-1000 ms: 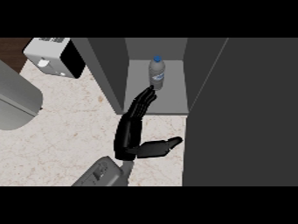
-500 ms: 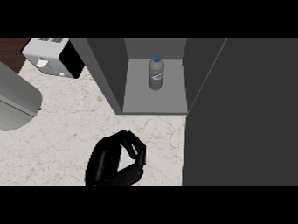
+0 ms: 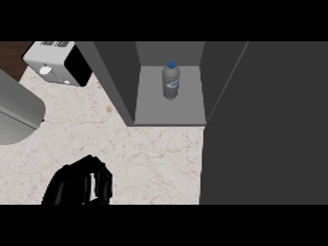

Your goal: Pick up the bottled water, place it into the cabinet and close the cabinet

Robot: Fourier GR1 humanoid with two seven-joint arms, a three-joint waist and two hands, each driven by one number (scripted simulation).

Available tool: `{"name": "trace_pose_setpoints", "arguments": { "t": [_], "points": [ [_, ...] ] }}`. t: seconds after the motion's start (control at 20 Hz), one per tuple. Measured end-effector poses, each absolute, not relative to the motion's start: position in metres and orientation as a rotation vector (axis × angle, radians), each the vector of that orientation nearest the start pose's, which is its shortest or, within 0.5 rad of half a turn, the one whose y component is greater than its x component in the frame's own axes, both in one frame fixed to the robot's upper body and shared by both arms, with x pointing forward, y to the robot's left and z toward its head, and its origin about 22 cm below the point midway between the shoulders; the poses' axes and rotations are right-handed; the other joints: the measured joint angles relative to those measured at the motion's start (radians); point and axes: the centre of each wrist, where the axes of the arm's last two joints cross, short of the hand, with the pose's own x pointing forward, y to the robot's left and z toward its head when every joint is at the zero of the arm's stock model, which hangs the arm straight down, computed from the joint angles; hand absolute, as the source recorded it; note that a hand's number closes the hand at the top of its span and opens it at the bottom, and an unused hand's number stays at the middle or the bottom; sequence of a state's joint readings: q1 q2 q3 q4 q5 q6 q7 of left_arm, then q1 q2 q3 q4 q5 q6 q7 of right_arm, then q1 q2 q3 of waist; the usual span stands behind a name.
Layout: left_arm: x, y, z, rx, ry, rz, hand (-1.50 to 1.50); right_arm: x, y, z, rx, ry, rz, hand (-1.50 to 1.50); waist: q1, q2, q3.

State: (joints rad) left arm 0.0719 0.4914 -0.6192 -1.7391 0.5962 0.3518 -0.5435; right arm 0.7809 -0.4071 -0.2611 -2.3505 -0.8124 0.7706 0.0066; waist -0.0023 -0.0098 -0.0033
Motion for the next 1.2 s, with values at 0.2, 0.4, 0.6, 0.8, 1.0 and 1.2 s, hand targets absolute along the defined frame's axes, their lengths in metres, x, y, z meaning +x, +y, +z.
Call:
{"name": "trace_pose_setpoints", "arguments": {
  "t": [0.2, 0.4, 0.6, 0.8, 1.0, 1.2],
  "points": [
    [0.173, 0.230, 0.017, -0.300, -1.857, 0.010, -1.50, 0.063, -0.328, 0.121, 0.661, -1.712, 0.360, 1.50, -0.004, -0.003, -0.001],
    [0.165, 0.250, 0.025, -0.310, -1.865, 0.033, -1.50, 0.067, -0.322, 0.120, 0.713, -1.712, 0.389, 1.50, 0.000, -0.006, -0.003],
    [0.162, 0.274, 0.038, -0.274, -1.884, 0.041, -1.50, 0.069, -0.314, 0.117, 0.779, -1.684, 0.410, 1.50, 0.005, -0.009, -0.005],
    [0.158, 0.293, 0.045, -0.245, -1.888, 0.043, -1.50, 0.077, -0.305, 0.116, 0.844, -1.664, 0.455, 1.50, 0.012, -0.011, -0.008],
    [0.153, 0.307, 0.051, -0.250, -1.881, 0.046, -1.50, 0.088, -0.294, 0.116, 0.903, -1.640, 0.508, 1.50, 0.025, -0.012, -0.011],
    [0.148, 0.320, 0.057, -0.251, -1.871, 0.047, -1.50, 0.098, -0.283, 0.118, 0.951, -1.610, 0.571, 1.50, 0.032, -0.018, -0.014]
  ]
}}
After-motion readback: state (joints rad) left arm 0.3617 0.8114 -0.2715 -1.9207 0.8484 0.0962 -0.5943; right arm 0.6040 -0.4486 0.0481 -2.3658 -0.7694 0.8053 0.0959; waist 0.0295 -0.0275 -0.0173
